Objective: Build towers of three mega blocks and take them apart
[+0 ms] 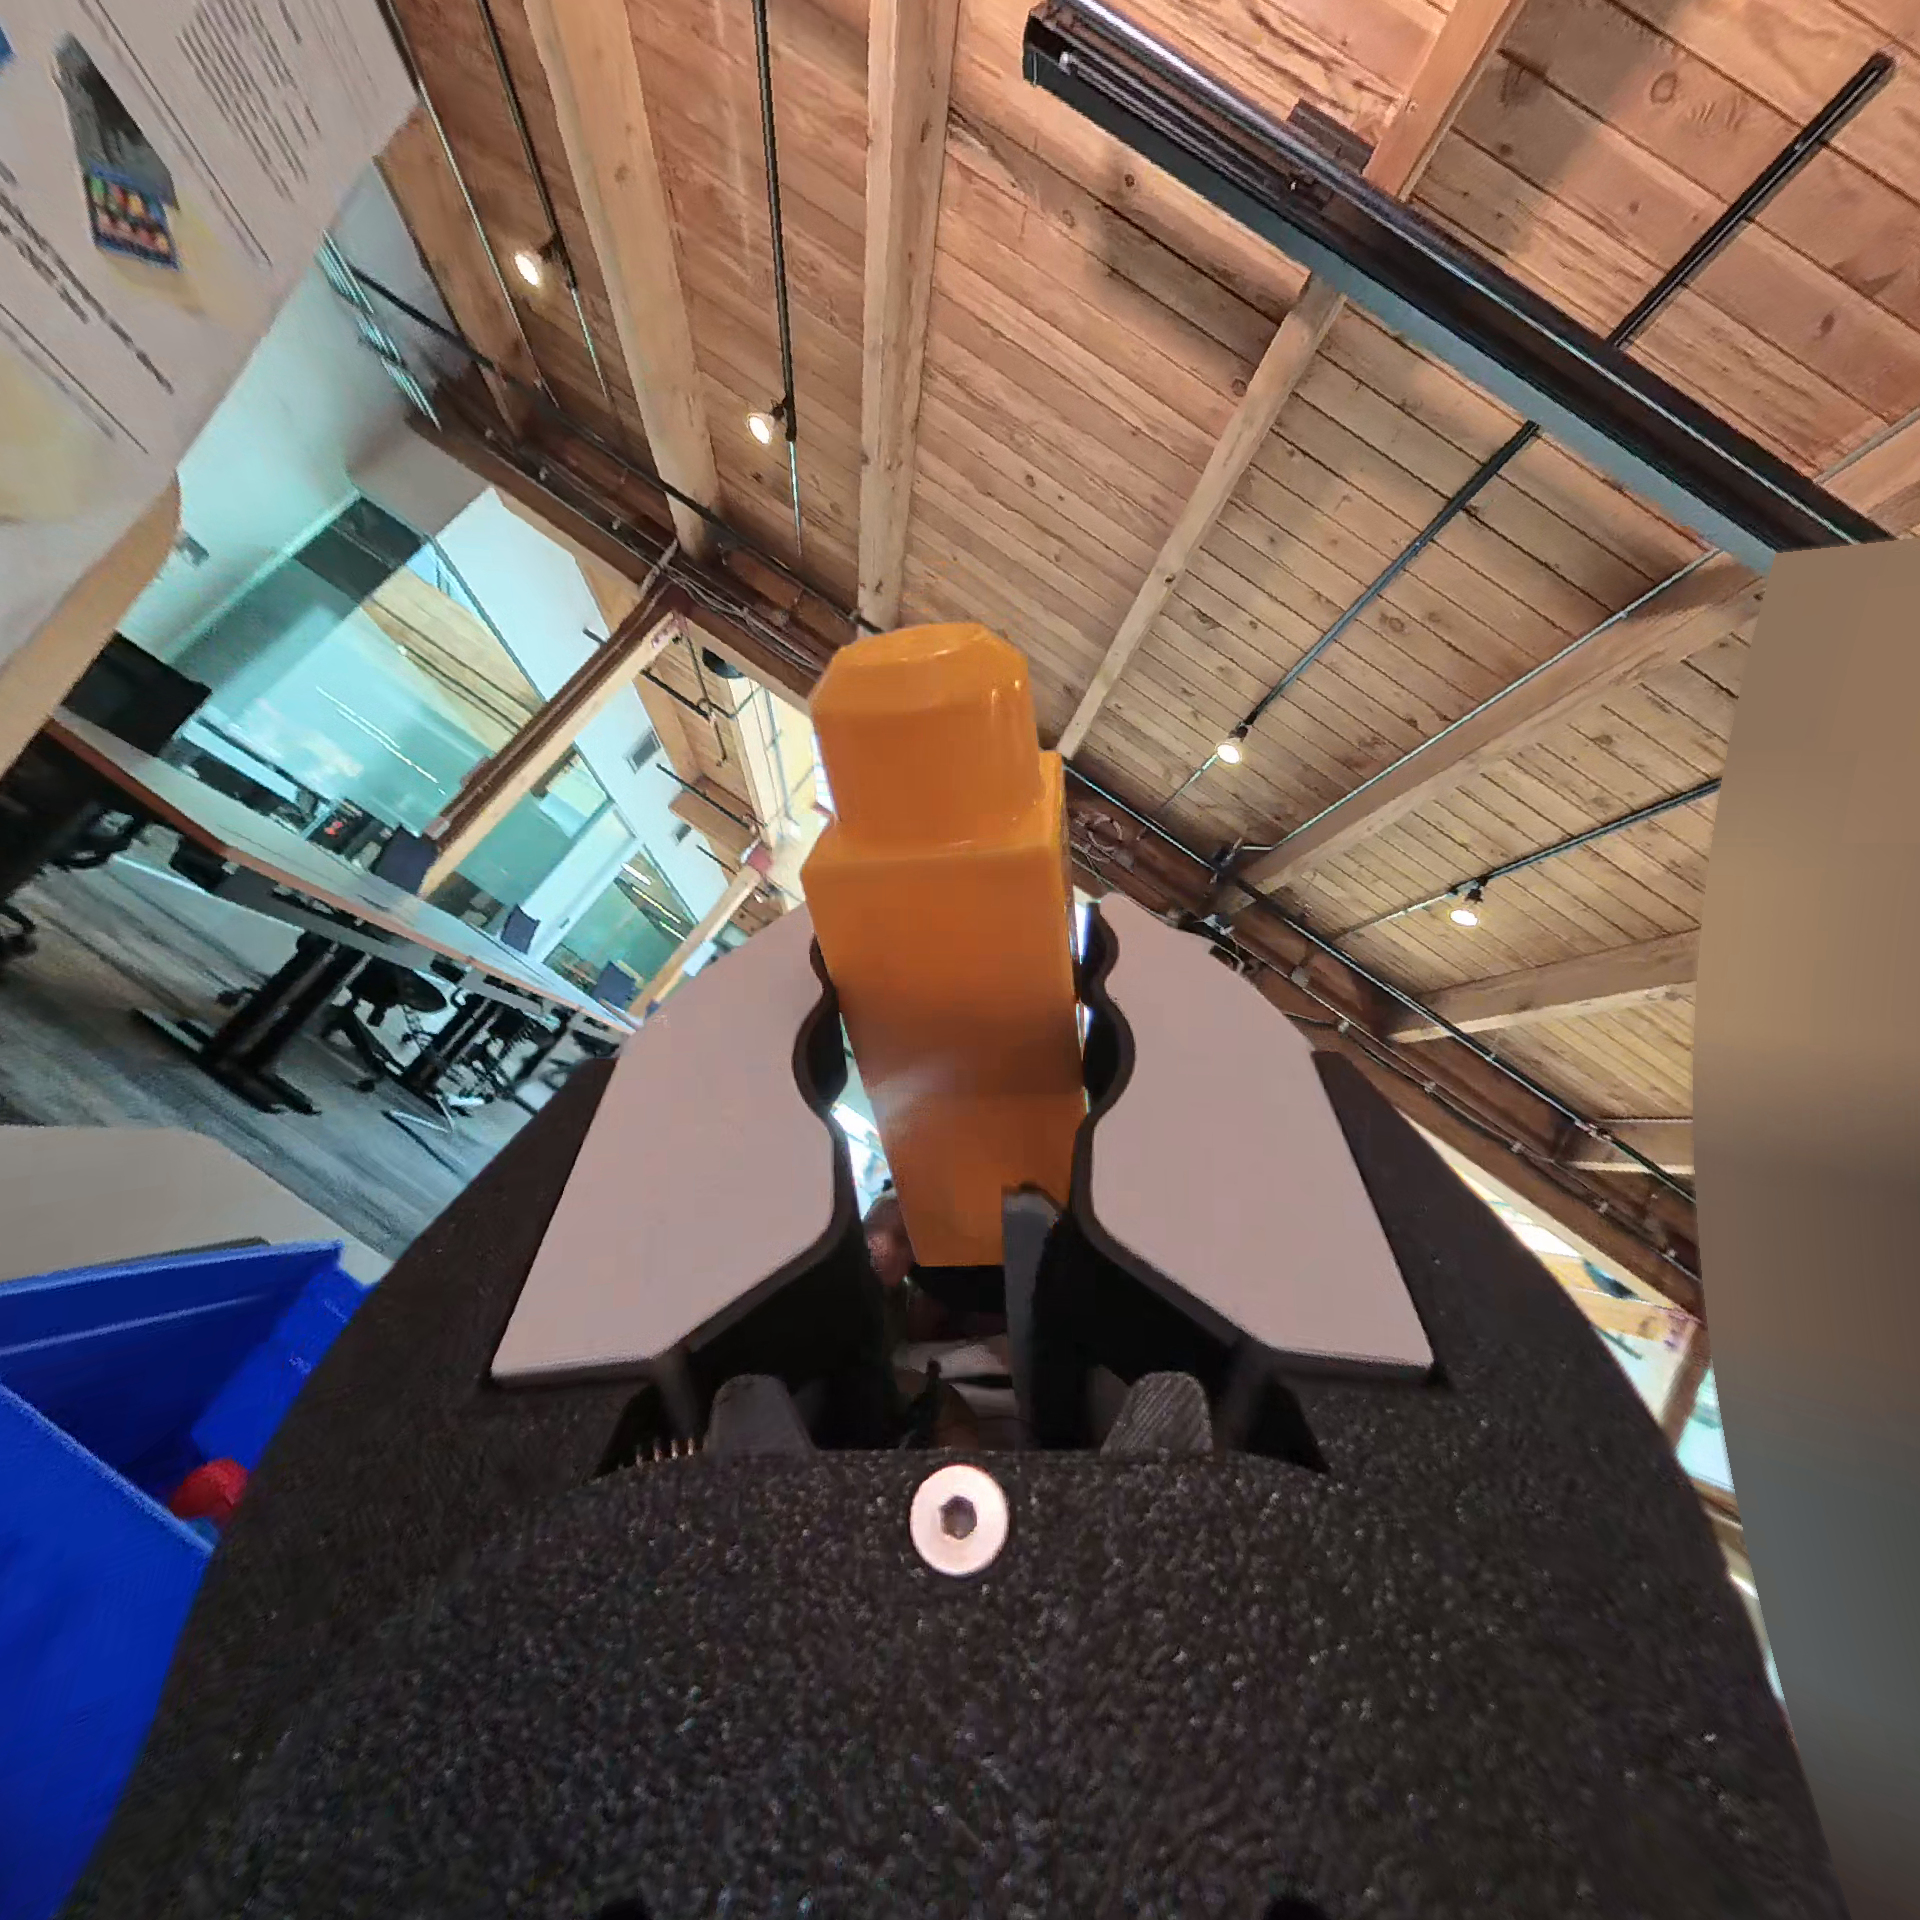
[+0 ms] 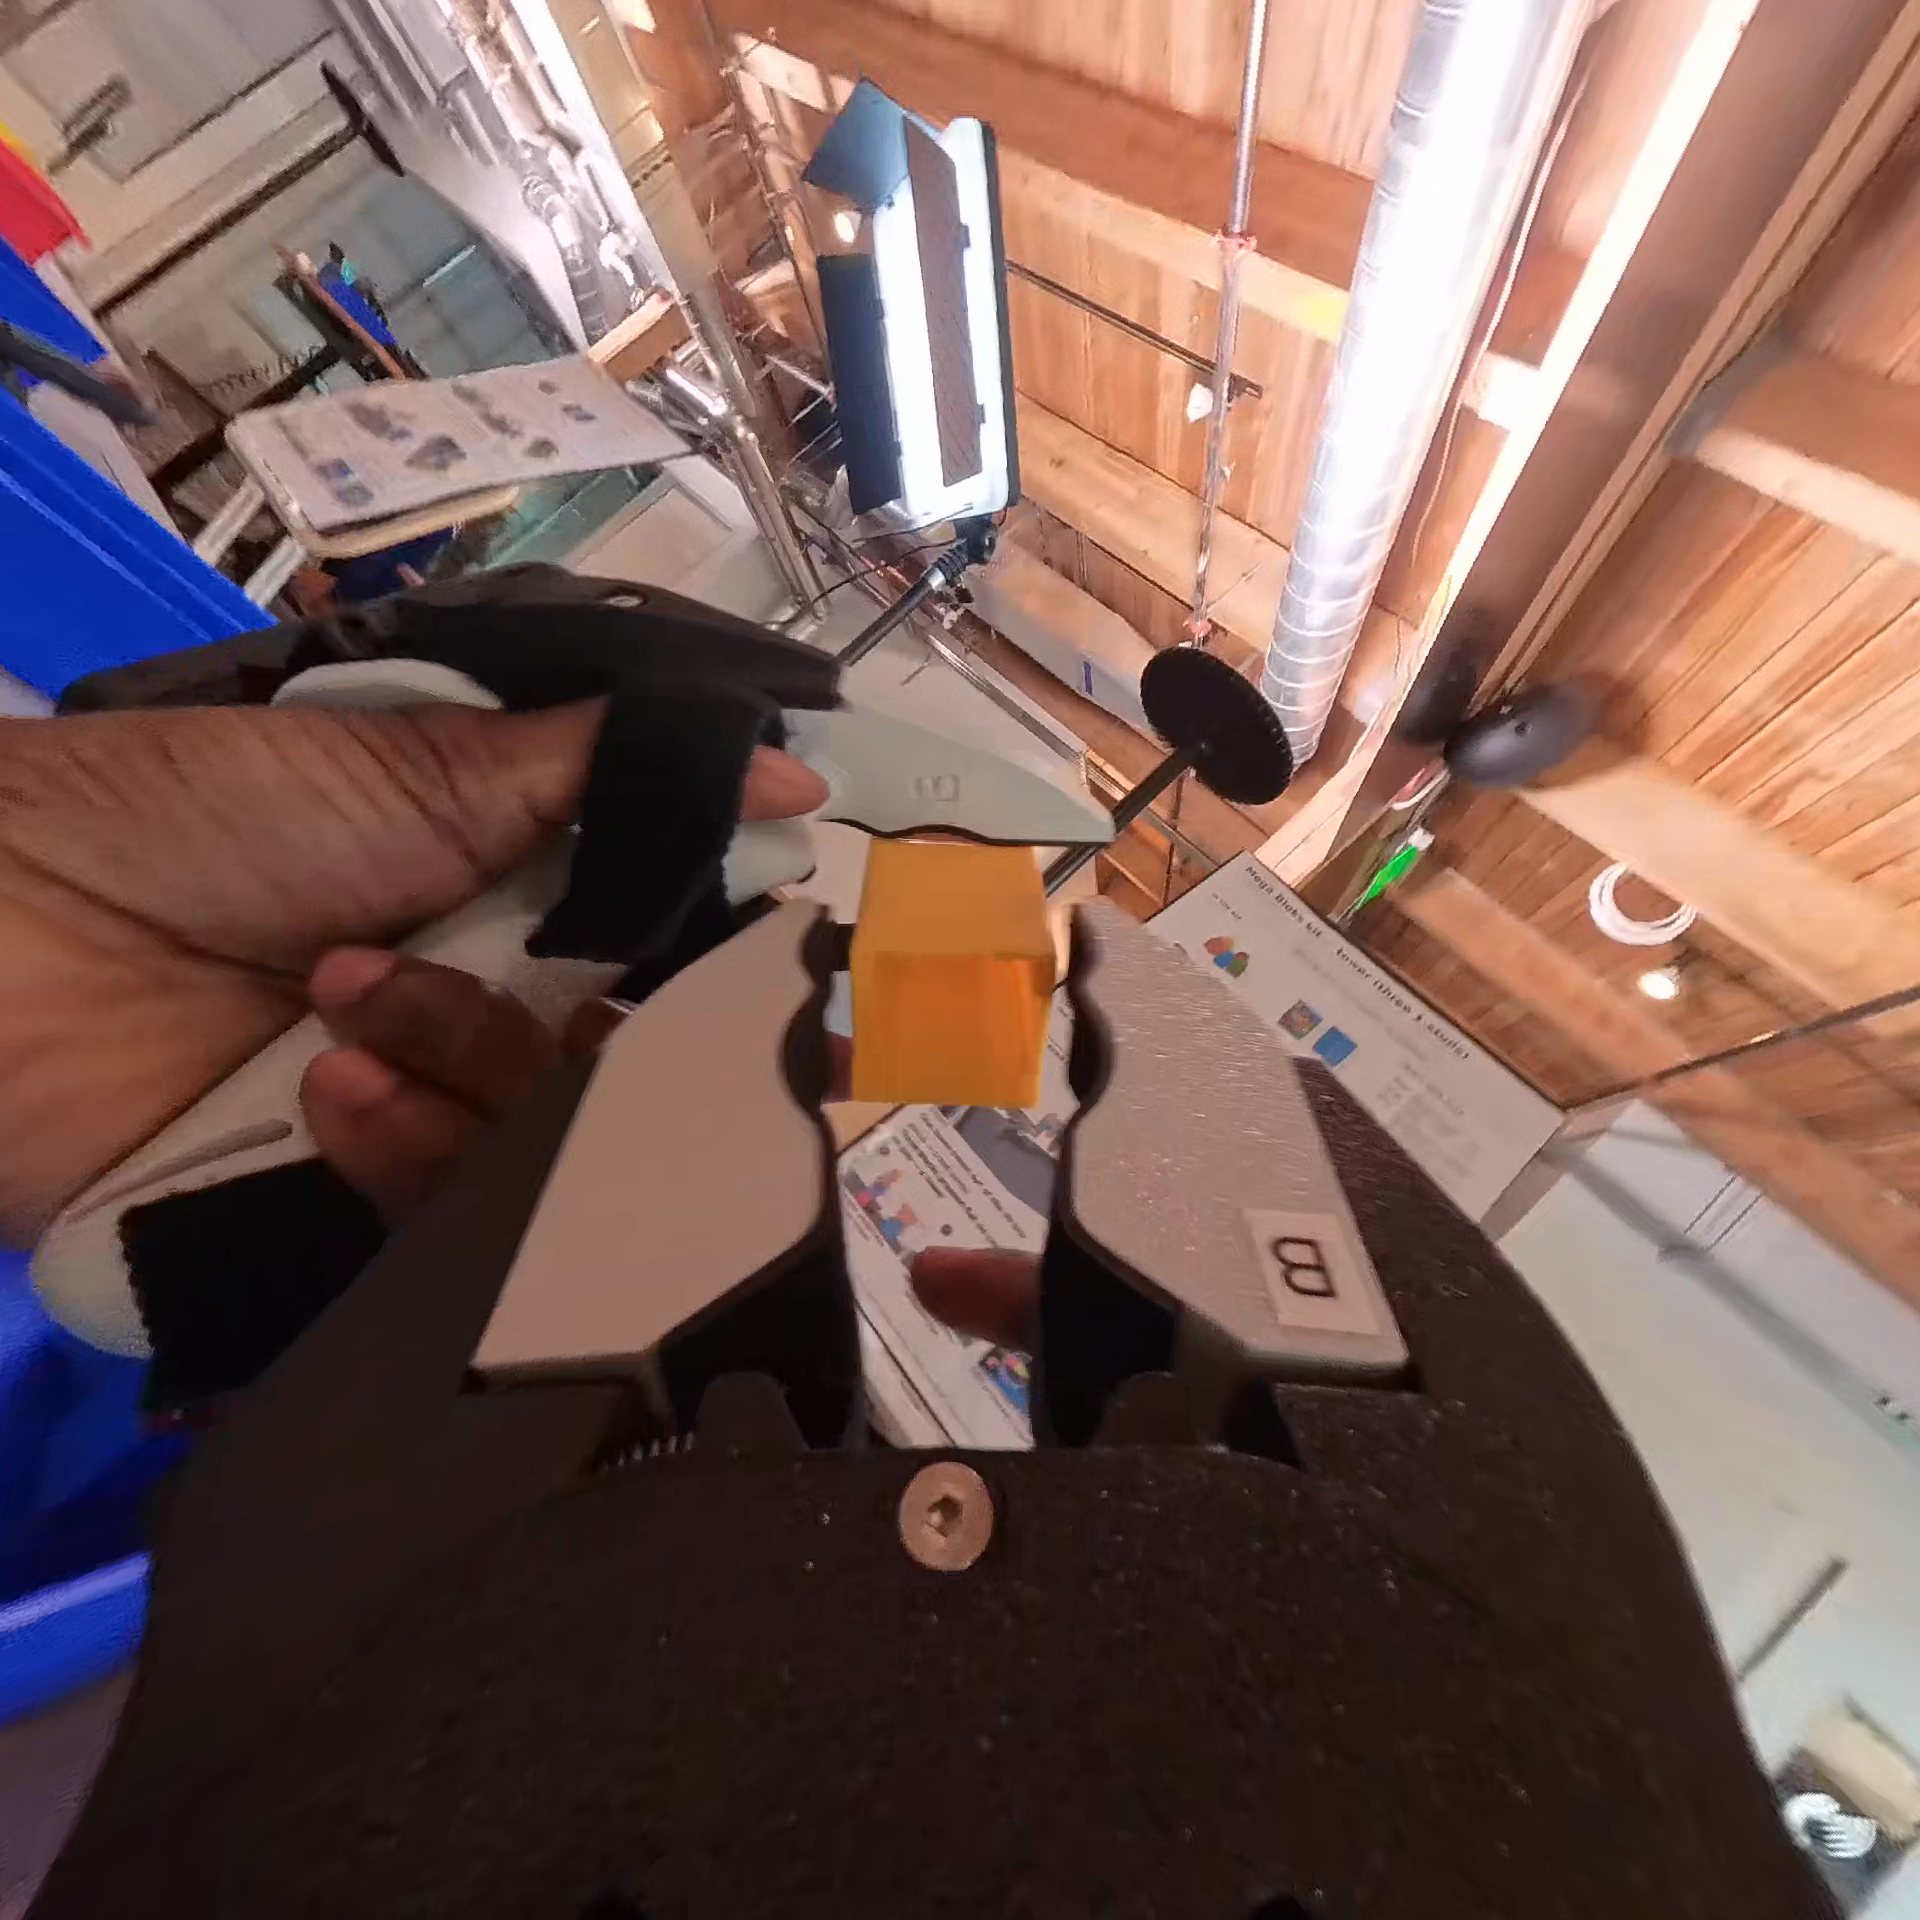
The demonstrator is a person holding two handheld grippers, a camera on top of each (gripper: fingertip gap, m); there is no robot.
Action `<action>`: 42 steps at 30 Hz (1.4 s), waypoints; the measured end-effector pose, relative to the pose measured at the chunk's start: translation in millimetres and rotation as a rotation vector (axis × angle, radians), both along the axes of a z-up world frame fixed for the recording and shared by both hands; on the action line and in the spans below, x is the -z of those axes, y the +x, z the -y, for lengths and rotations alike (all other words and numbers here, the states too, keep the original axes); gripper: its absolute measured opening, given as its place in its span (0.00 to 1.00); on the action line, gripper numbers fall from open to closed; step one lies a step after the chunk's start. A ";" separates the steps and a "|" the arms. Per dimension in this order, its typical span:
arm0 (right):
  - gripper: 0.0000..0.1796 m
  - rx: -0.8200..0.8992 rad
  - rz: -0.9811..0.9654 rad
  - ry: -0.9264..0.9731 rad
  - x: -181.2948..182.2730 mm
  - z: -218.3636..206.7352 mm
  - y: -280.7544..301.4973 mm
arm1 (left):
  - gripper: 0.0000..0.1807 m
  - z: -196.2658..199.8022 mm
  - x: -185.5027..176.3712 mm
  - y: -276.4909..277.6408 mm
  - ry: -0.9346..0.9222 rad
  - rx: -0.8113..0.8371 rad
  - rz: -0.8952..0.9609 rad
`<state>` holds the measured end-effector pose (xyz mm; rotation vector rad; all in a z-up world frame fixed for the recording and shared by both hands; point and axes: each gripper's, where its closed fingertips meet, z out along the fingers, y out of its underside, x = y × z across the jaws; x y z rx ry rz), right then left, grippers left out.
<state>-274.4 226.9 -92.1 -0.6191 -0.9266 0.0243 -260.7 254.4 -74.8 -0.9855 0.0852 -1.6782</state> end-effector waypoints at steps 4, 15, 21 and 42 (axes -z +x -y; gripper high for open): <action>0.20 0.042 0.043 0.007 2.1 -2.3 5.3 | 0.22 3.7 -2.3 -1.0 0.025 0.039 0.016; 0.20 0.001 0.094 -0.009 1.5 6.0 9.7 | 0.21 13.6 -13.3 -14.4 0.122 -0.118 -0.087; 0.20 -0.040 -0.013 -0.172 -10.7 -11.8 66.3 | 0.21 -2.3 -15.6 -141.2 0.056 -0.411 0.073; 0.20 0.424 0.365 -1.679 297.3 -113.6 220.1 | 0.21 8.0 -11.9 -140.4 0.139 -0.606 -0.336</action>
